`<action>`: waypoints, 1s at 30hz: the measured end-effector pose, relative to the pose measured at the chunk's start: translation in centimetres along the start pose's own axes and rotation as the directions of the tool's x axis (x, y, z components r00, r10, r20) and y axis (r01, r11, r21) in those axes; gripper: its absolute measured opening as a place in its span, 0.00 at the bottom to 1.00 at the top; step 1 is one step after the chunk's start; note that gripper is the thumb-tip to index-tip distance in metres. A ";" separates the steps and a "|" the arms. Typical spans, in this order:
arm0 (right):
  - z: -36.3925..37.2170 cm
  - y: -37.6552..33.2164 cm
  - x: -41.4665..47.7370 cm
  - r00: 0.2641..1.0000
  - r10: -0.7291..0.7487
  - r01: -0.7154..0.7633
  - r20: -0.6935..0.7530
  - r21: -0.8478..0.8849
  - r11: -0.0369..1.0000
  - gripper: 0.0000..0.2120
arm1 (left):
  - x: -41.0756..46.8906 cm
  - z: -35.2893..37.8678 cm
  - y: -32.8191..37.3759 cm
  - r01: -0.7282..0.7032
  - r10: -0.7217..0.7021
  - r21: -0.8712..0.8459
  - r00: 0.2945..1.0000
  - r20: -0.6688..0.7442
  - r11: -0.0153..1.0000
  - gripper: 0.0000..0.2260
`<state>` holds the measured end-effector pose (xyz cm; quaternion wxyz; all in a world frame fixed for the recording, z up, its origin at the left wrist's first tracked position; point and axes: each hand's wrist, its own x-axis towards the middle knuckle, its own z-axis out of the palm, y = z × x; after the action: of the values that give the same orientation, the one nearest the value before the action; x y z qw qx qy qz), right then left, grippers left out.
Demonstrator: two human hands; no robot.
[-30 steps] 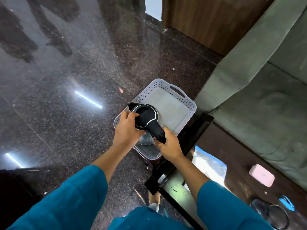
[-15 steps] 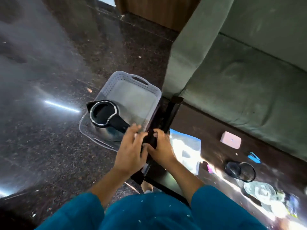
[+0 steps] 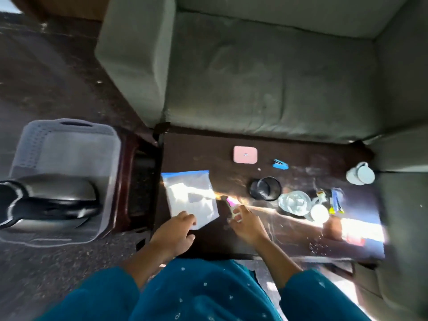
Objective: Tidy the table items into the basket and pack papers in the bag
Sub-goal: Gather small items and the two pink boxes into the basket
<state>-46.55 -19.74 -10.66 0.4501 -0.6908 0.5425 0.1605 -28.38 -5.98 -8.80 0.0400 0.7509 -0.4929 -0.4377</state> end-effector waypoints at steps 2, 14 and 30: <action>-1.4 2.2 0.4 0.999 0.028 -0.028 -0.033 0.013 1.000 0.16 | 2.1 0.6 2.2 -0.006 0.006 -0.005 0.999 0.033 1.000 0.13; -7.7 13.2 2.8 0.953 0.078 -0.082 -0.294 -0.002 0.997 0.04 | 13.2 7.3 9.8 0.263 -0.264 -0.296 0.964 0.039 0.918 0.19; -12.1 19.9 3.3 0.827 -0.205 0.215 -0.523 -0.043 0.976 0.09 | 20.4 14.7 14.0 0.247 -0.245 -0.129 0.969 0.035 0.960 0.08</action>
<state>-66.36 -31.47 -15.29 0.3063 -0.7596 0.5668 -0.0893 -45.83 -23.45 -23.56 0.0304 0.7979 -0.3661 -0.4779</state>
